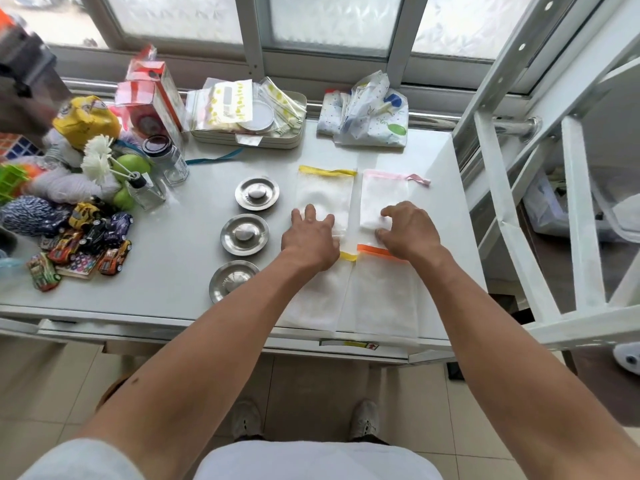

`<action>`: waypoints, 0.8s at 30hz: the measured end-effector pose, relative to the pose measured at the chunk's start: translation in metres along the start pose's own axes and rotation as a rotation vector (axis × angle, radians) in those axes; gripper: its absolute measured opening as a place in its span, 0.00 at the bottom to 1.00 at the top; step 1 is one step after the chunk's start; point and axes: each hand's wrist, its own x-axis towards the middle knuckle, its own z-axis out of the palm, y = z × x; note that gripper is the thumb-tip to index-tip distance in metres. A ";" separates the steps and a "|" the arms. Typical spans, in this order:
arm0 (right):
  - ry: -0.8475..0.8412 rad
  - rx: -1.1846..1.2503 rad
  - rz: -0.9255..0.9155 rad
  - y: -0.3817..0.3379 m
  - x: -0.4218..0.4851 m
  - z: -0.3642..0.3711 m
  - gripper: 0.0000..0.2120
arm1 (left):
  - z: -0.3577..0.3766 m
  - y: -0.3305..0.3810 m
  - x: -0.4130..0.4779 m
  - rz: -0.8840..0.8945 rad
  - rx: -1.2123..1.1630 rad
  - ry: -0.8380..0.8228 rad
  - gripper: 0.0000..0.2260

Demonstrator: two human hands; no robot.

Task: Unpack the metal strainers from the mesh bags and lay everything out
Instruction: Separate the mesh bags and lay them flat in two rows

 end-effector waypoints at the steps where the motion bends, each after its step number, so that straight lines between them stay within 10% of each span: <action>1: 0.013 0.011 -0.011 0.001 0.001 0.000 0.20 | 0.000 0.000 0.002 0.001 -0.014 -0.005 0.22; 12: 0.074 0.034 -0.004 0.016 -0.007 -0.006 0.12 | 0.000 -0.002 -0.001 0.067 -0.012 0.135 0.19; 17: 0.182 0.155 -0.081 0.027 -0.022 -0.017 0.17 | 0.008 -0.020 -0.020 0.461 0.102 0.351 0.13; 24: -0.117 0.061 -0.068 0.044 -0.034 -0.014 0.08 | 0.008 -0.025 -0.017 0.346 0.144 0.338 0.09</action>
